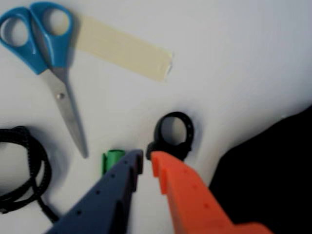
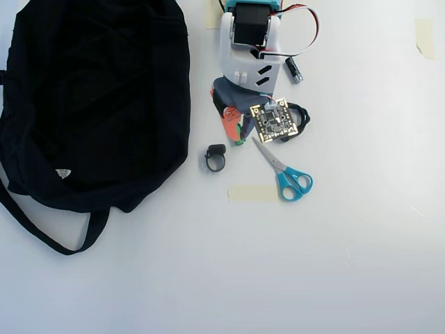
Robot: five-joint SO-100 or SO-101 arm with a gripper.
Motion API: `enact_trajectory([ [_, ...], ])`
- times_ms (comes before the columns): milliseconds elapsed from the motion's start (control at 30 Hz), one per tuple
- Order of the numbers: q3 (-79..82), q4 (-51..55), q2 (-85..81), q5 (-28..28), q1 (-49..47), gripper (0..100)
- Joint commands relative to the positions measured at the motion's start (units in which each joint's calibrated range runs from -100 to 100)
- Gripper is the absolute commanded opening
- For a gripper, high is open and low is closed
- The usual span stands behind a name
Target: Put the bike light into the black bag
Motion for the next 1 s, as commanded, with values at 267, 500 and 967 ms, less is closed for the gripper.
enact_trajectory([
  [267, 0.28, 2.08, 5.60, 6.31, 0.74, 2],
  [500, -0.35, 2.08, 7.59, 6.41, 0.44, 2],
  [967, -1.97, 2.51, 12.49, 19.78, 1.71, 2],
])
